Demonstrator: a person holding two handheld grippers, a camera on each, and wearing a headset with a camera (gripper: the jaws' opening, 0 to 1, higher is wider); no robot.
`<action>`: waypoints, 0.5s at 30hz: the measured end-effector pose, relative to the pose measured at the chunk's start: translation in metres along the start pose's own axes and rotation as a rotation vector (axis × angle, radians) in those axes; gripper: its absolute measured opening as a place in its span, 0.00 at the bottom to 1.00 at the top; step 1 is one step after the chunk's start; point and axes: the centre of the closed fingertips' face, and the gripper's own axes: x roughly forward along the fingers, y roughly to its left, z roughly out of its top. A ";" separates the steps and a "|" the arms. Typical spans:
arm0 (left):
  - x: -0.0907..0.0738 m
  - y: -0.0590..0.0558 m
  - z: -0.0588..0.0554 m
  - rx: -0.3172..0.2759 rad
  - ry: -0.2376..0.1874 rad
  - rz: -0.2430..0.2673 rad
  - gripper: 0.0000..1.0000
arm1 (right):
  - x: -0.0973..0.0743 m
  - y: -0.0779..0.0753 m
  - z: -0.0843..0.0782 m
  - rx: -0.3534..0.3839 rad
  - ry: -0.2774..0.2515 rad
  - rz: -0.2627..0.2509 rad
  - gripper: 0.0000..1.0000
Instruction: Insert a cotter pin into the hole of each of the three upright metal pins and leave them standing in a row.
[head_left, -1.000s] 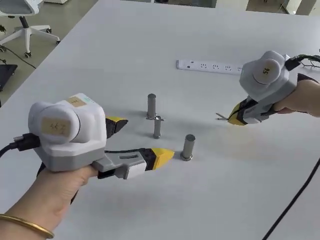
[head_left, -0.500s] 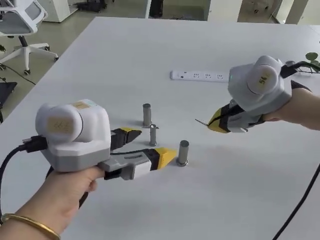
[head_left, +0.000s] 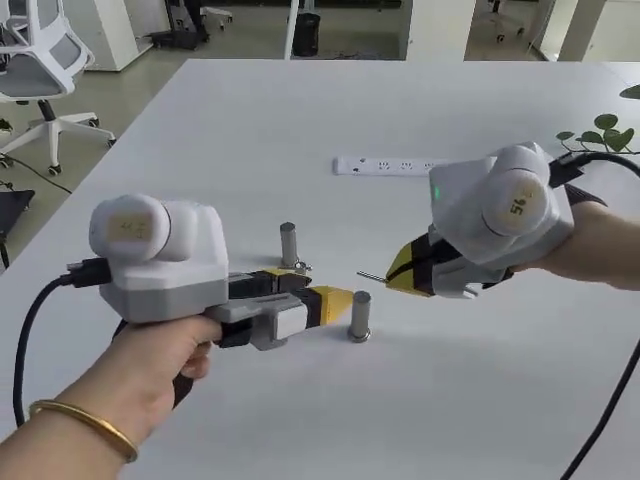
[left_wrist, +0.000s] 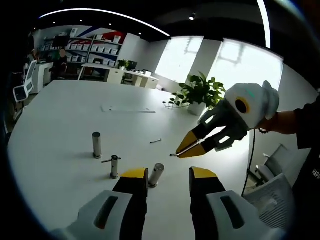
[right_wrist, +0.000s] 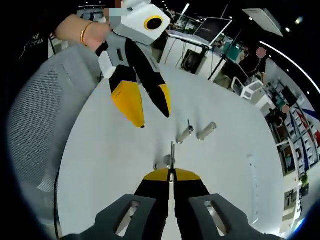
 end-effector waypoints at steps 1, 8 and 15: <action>0.001 -0.001 -0.001 -0.004 0.005 -0.002 0.29 | -0.001 0.002 0.003 -0.011 -0.004 -0.002 0.00; 0.005 -0.010 -0.005 -0.059 0.026 -0.028 0.22 | -0.004 0.017 0.018 -0.055 -0.036 0.025 0.00; 0.009 -0.015 -0.007 -0.103 0.037 -0.046 0.16 | -0.005 0.024 0.027 -0.097 -0.049 0.033 0.00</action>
